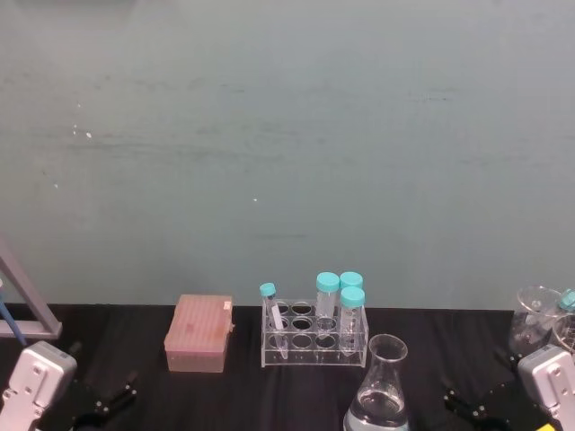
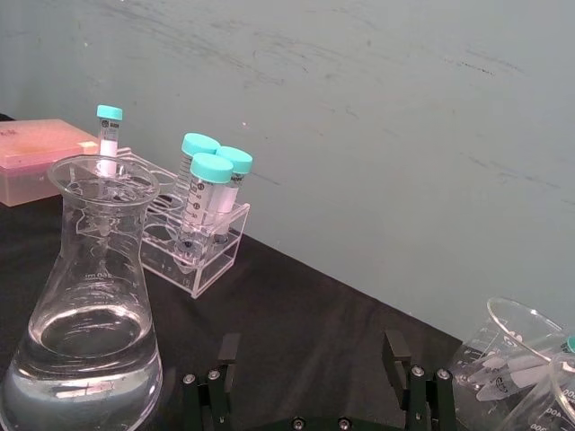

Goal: Pick up the beaker with the right gripper, shake it three times, and then put it down.

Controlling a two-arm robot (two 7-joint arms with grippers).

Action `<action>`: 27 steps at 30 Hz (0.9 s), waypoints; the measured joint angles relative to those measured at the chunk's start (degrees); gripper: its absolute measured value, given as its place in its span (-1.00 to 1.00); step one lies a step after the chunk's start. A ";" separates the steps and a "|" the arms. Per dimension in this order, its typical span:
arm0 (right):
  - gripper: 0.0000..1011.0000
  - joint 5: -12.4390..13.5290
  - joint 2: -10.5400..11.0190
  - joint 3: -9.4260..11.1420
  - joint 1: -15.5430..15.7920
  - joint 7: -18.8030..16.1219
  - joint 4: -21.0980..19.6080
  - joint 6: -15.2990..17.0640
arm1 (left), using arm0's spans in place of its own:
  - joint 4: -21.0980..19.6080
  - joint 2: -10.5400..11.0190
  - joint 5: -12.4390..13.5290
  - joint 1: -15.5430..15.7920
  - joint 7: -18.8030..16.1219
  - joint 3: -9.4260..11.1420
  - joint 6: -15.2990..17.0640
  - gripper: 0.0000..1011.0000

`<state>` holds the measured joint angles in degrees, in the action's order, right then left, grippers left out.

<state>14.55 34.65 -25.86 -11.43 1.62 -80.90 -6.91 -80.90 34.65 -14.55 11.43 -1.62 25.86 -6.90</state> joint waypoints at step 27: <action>0.98 -0.22 -1.93 4.00 -0.68 1.87 0.68 -4.99 | 0.00 0.00 0.00 0.00 0.00 0.00 0.00 0.98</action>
<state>14.33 32.72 -21.86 -12.11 3.50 -80.22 -11.90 -80.90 34.65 -14.55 11.43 -1.62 25.86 -6.91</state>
